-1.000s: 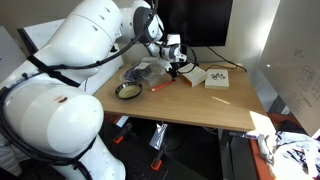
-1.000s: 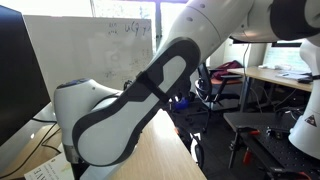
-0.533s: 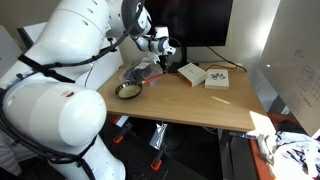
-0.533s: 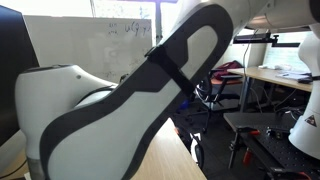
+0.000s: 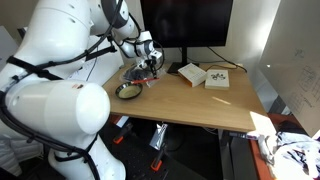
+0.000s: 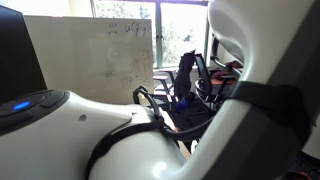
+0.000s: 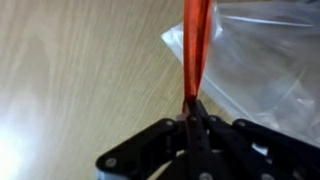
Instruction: Put the red object in the bowl
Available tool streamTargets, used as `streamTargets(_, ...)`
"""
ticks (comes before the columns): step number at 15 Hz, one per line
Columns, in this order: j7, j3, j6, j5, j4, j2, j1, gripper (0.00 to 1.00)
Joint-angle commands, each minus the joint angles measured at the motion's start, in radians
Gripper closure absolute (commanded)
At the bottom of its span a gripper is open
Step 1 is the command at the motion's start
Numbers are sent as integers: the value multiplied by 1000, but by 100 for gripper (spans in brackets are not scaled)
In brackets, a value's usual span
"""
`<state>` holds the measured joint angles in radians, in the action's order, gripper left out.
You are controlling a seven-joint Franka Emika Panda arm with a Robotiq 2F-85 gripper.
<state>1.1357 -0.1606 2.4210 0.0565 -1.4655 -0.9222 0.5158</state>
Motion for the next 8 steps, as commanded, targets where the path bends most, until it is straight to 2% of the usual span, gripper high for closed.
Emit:
streamTargets(1,148,-52,35,-81,-160,96,35,100)
streamTargets(5,196,-59,93,-132,-268,161,-4,100)
streamTargets(8,116,-3,190,-92,-356,218,-77,100)
